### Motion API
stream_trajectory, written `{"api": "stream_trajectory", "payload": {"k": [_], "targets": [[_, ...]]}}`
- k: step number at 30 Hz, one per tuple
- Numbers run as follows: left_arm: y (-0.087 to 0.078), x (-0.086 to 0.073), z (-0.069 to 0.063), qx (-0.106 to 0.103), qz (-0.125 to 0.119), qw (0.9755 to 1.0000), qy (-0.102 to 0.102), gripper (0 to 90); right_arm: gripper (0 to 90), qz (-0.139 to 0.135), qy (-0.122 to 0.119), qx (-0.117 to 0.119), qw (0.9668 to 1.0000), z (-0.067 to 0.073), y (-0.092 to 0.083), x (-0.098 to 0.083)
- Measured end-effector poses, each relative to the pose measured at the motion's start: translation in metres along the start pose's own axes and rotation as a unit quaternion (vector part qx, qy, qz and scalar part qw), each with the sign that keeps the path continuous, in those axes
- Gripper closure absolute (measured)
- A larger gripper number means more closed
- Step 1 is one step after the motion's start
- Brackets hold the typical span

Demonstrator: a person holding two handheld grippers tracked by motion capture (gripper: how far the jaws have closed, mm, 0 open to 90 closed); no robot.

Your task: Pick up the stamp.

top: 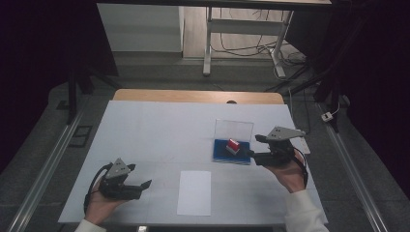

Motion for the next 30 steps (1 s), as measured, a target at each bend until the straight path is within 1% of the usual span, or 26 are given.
{"api": "stream_trajectory", "payload": {"k": [3, 6, 11, 16, 19, 23, 25, 26, 27, 28, 30], "targets": [[0.0, 0.0, 0.0, 0.0, 0.0, 1.0, 0.0, 16.7, 30.8, 0.006, -0.004, -0.001, 1.0, -0.003, 0.004, 0.003], [0.0, 0.0, 0.001, 0.001, 0.0, 1.0, -0.001, 16.7, 30.9, 0.008, 0.0, 0.001, 1.0, -0.005, 0.008, 0.004], [0.002, -0.001, 0.0, 0.0, 0.004, 1.0, 0.003, 16.7, 31.2, 0.015, -0.007, 0.0, 0.9999, -0.012, 0.013, 0.007], [0.002, -0.001, 0.0, 0.0, 0.003, 1.0, 0.003, 16.7, 31.2, 0.016, -0.006, 0.008, 0.9998, -0.017, 0.02, 0.01], [0.002, -0.001, 0.0, 0.0, 0.003, 1.0, 0.003, 16.7, 31.2, 0.025, -0.005, 0.008, 0.9996, -0.019, 0.024, 0.009], [0.002, -0.001, 0.0, 0.0, 0.003, 1.0, 0.004, 16.7, 31.4, 0.03, -0.005, 0.009, 0.9995, -0.02, 0.03, 0.009], [0.002, -0.001, 0.0, 0.0, 0.003, 1.0, 0.004, 16.7, 31.4, 0.029, -0.005, 0.012, 0.9995, -0.019, 0.033, 0.009], [0.002, -0.001, 0.0, 0.0, 0.004, 1.0, 0.004, 16.7, 31.4, 0.032, -0.006, 0.013, 0.9994, -0.019, 0.035, 0.009], [0.002, -0.001, 0.0, 0.0, 0.004, 1.0, 0.004, 16.7, 31.4, 0.04, -0.009, 0.015, 0.999, -0.019, 0.041, 0.007], [0.002, -0.001, 0.0, 0.0, 0.004, 1.0, 0.004, 16.7, 31.5, 0.045, -0.012, 0.017, 0.9988, -0.019, 0.044, 0.006], [0.002, -0.001, 0.0, 0.0, 0.004, 1.0, 0.004, 16.7, 31.6, 0.05, -0.012, 0.018, 0.9985, -0.019, 0.047, 0.005]]}}
Point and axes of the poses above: each handheld gripper's, and its own axes: y roughly forward along the jaws, x roughly out of its top, z roughly to its left, the point moved 7 cm from there along y, roughly forward along the jaws, and after that the axes turned 2 degrees about -y, right-handed, at the moved point
